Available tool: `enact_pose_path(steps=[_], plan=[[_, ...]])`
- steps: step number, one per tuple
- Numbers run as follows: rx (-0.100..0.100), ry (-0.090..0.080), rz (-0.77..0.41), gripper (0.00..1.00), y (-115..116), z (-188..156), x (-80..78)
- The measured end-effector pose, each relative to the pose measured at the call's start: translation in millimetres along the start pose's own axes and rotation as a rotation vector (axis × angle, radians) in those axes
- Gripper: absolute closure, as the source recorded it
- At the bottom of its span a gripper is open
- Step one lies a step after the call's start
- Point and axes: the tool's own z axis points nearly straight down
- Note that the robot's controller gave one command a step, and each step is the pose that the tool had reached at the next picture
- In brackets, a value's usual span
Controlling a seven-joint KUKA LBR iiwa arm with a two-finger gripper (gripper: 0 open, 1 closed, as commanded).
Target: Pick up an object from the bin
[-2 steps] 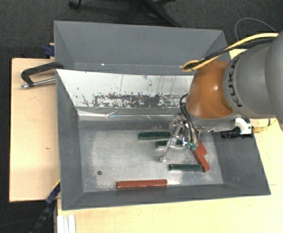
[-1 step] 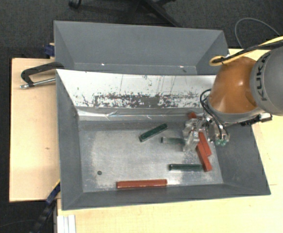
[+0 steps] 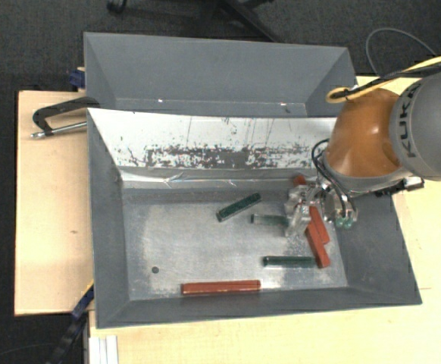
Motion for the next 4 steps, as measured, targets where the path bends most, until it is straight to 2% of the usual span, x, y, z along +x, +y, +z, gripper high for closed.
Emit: enact_pose_path(steps=[2, 4], plan=[[0.0, 0.005, 0.0, 1.0, 0, -6, 1.1], [0.0, 0.006, 0.0, 1.0, 0, -45, 1.1]])
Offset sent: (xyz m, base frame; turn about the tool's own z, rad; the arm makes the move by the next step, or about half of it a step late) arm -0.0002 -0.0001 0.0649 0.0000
